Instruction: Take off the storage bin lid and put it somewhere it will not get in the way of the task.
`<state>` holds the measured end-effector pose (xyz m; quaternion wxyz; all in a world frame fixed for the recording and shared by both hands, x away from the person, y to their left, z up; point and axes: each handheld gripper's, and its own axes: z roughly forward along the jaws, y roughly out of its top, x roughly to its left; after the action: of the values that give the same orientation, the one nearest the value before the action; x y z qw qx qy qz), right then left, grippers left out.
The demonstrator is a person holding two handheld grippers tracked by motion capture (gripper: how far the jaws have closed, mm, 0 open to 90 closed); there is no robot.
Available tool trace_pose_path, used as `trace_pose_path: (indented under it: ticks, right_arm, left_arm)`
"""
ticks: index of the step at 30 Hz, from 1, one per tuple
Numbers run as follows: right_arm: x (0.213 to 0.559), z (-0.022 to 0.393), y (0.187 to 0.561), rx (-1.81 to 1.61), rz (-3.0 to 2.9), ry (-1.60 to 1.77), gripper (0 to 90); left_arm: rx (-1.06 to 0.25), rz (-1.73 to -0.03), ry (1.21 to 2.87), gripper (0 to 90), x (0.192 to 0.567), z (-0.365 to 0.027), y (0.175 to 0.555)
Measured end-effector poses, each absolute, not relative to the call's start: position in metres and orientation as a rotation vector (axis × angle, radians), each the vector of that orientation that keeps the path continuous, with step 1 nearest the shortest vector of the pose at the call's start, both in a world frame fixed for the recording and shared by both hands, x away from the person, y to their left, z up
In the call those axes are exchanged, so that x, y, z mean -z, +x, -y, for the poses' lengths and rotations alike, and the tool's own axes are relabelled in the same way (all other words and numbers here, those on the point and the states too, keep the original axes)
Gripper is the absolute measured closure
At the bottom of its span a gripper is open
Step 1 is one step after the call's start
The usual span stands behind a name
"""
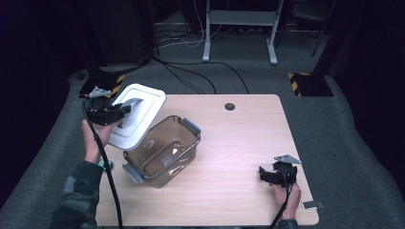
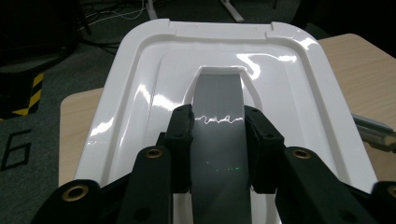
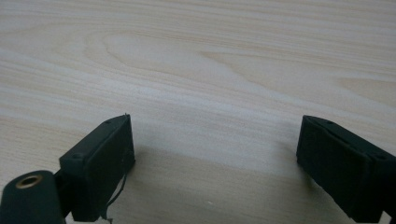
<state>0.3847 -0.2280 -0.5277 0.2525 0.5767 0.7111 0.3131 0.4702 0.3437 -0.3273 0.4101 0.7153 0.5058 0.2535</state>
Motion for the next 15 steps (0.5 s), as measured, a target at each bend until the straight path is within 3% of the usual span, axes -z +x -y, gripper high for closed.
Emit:
trace_pose_path:
  ticks: [15]
  right_arm:
    - [0.528, 0.228, 0.385, -0.852, -1.933, 1.568, 10.4]
  left_arm:
    - [-0.677, -1.394, 1.751, 66.7, 0.338, -0.363, 0.495]
